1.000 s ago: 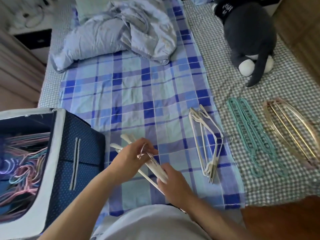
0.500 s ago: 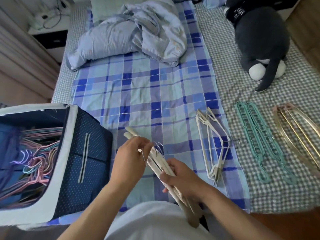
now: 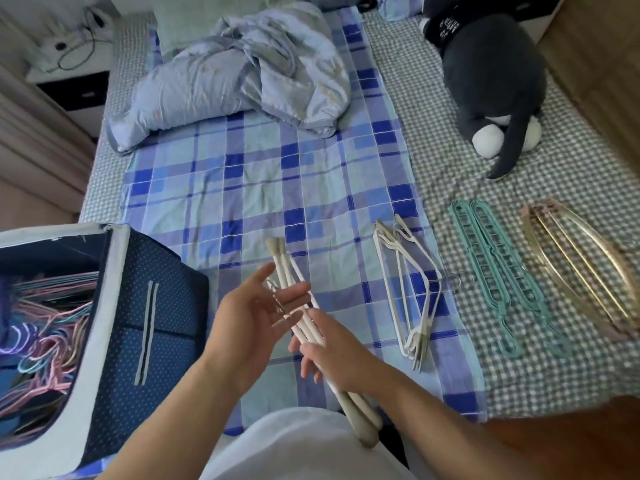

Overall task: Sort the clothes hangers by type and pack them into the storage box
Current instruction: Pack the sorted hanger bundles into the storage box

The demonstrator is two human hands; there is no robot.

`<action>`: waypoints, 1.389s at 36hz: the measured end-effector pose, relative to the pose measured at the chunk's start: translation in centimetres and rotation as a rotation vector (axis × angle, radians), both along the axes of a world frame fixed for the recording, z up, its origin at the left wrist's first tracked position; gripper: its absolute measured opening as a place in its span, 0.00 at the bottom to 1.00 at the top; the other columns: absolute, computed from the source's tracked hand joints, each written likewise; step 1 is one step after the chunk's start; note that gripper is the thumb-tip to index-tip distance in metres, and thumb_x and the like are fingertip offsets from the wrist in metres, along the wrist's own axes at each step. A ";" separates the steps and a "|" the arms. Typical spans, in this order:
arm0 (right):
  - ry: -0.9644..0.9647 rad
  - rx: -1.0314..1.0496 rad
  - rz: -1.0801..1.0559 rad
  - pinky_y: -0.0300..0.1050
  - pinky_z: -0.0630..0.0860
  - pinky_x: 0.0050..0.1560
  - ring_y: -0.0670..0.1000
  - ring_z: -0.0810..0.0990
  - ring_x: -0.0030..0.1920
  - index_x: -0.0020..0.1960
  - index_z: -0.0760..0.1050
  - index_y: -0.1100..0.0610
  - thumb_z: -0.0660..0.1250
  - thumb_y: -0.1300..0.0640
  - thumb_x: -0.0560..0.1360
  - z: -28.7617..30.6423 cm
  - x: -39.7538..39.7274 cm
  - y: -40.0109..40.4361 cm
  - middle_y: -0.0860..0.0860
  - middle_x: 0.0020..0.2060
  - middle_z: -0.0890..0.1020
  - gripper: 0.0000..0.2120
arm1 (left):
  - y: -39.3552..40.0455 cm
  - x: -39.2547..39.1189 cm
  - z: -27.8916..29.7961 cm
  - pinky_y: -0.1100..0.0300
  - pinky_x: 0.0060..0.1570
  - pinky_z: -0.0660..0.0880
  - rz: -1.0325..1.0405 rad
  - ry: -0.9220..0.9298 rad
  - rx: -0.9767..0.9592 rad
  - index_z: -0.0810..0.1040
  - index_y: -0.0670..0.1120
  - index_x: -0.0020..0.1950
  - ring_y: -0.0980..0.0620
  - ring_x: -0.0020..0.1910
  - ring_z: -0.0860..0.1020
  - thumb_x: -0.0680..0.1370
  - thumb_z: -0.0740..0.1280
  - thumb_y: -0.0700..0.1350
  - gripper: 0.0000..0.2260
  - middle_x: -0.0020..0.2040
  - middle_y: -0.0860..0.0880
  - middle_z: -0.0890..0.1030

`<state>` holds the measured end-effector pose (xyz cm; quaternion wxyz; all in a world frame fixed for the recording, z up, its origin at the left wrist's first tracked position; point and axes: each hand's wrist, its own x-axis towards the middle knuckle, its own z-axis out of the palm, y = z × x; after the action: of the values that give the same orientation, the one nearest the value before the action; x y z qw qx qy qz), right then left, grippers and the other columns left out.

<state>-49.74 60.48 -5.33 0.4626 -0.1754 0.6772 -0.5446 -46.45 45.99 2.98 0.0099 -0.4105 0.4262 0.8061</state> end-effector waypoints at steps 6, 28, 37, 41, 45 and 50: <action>-0.058 0.072 0.069 0.45 0.80 0.45 0.46 0.82 0.38 0.61 0.69 0.49 0.57 0.56 0.80 -1.1 0.4 0.3 0.47 0.46 0.81 0.11 | 0.3 -1.0 -1.0 0.49 0.56 0.77 0.004 -0.069 0.127 0.77 0.44 0.68 0.43 0.46 0.84 0.82 0.63 0.43 0.15 0.47 0.42 0.84; -0.020 1.004 -0.778 0.59 0.81 0.49 0.63 0.82 0.45 0.56 0.70 0.60 0.74 0.55 0.69 -22.8 -13.0 12.6 0.58 0.50 0.80 0.21 | -3.1 2.0 -2.2 0.63 0.59 0.76 -0.807 -0.234 -0.626 0.83 0.54 0.60 0.58 0.54 0.84 0.78 0.66 0.49 0.12 0.47 0.54 0.88; -0.122 0.757 -0.825 0.45 0.80 0.32 0.58 0.82 0.37 0.54 0.74 0.64 0.62 0.64 0.74 -19.4 -13.3 10.5 0.59 0.43 0.80 0.10 | -5.3 3.6 -3.6 0.54 0.48 0.83 -0.060 -0.082 -0.263 0.81 0.39 0.59 0.45 0.38 0.83 0.83 0.58 0.34 0.13 0.37 0.41 0.81; -0.006 0.523 -0.695 0.48 0.77 0.31 0.52 0.77 0.28 0.49 0.71 0.60 0.64 0.64 0.76 -12.8 -9.4 8.0 0.56 0.36 0.78 0.03 | -5.3 3.8 -3.4 0.50 0.48 0.81 -0.078 -0.066 -0.127 0.79 0.37 0.62 0.46 0.40 0.81 0.83 0.58 0.34 0.13 0.42 0.39 0.82; 0.035 0.318 -0.551 0.45 0.75 0.28 0.49 0.75 0.27 0.50 0.71 0.60 0.68 0.58 0.77 -6.6 -5.6 6.4 0.54 0.32 0.78 0.08 | -4.1 3.4 -2.6 0.52 0.48 0.80 -0.179 -0.069 -0.115 0.78 0.36 0.64 0.45 0.40 0.80 0.82 0.59 0.34 0.13 0.42 0.39 0.81; 0.120 0.269 -0.336 0.50 0.74 0.30 0.48 0.74 0.31 0.45 0.69 0.54 0.65 0.51 0.77 -2.2 -1.8 3.6 0.53 0.34 0.74 0.08 | -1.9 2.0 -0.6 0.51 0.53 0.79 -0.228 -0.040 -0.158 0.79 0.40 0.64 0.46 0.43 0.82 0.84 0.60 0.36 0.12 0.43 0.40 0.83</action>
<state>-51.58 64.11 -7.51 0.3433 -0.0289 0.7898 -0.5074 -44.46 44.12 2.39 0.0776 -0.3749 0.5319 0.7553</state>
